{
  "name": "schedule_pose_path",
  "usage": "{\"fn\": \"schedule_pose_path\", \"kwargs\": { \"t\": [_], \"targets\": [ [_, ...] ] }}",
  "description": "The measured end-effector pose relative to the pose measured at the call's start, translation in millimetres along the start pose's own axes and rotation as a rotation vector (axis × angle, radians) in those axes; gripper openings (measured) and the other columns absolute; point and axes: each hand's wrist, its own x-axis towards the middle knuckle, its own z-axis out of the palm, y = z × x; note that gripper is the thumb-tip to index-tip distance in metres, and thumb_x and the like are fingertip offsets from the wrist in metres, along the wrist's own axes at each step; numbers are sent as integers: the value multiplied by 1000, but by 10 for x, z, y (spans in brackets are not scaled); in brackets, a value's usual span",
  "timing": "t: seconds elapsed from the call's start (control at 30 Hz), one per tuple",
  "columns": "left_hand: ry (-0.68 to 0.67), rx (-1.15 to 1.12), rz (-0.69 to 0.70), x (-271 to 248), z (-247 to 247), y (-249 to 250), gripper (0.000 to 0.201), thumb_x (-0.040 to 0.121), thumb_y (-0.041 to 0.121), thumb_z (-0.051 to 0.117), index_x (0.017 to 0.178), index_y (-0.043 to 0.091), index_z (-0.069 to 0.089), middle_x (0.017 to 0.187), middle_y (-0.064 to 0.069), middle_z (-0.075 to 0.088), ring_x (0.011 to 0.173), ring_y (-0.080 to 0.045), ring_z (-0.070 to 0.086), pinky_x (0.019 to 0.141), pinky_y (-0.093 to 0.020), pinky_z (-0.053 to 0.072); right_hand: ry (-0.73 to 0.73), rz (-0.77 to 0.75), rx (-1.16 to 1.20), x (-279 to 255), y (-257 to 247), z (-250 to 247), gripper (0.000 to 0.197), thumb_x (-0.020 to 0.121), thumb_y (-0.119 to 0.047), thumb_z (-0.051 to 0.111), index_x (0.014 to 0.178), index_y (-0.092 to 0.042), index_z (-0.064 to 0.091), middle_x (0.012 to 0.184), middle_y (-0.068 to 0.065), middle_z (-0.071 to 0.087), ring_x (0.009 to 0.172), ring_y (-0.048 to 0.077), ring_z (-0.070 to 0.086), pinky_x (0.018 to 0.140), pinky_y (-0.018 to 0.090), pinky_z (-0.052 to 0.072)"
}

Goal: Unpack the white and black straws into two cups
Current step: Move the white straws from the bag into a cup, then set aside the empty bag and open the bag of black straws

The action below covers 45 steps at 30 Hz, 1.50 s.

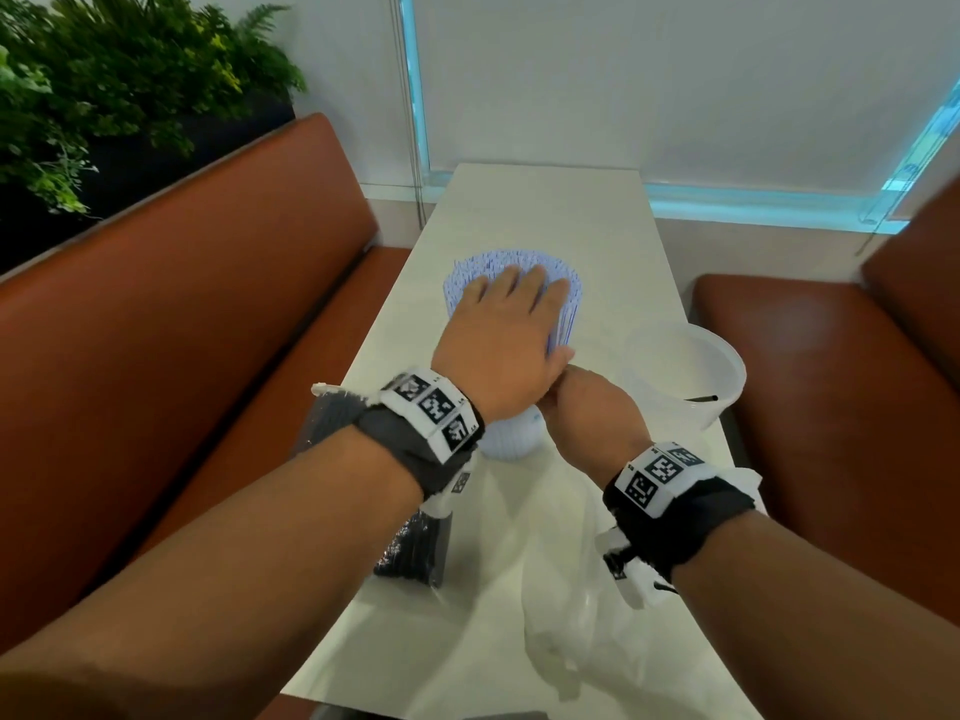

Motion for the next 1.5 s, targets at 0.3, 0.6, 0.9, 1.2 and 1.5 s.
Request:
{"fn": "schedule_pose_path", "kwargs": {
  "t": [0.3,0.6,0.9,1.2,1.5],
  "targets": [
    [-22,19,-151,-9,127,57,67,95,69,34,155,42,20,164,0,20,150,-37,15,113,-66,17,5,-34,-50,-15,-7,19,29,105,-37,41,116,-18,62,95,1,63,76,18,46,63,32,34],
    [24,-139,-130,324,320,-143,53,102,47,46,152,34,36,158,2,36,147,-36,23,102,-47,45,24,18,35,304,44,60,20,103,-34,45,110,-26,61,92,-2,63,85,25,64,63,33,41],
    [-105,-112,-159,636,251,-329,71,92,74,37,153,40,27,164,5,22,151,-29,16,113,-61,28,-119,90,-41,179,188,-3,47,102,-36,47,148,-27,39,127,6,57,106,29,63,83,40,52],
    [-59,-637,-237,-598,590,112,28,95,50,47,102,27,62,99,7,62,92,-14,59,82,-36,51,-499,336,-207,-340,367,240,19,94,-32,57,82,-18,51,111,6,70,98,26,66,70,29,42],
    [-453,-1143,-530,-1110,1106,162,35,97,49,57,117,22,66,107,6,73,95,-15,69,88,-36,56,-225,356,360,-438,131,-122,33,87,-51,47,84,-19,50,84,1,60,78,24,62,70,42,52]
  ]
}}
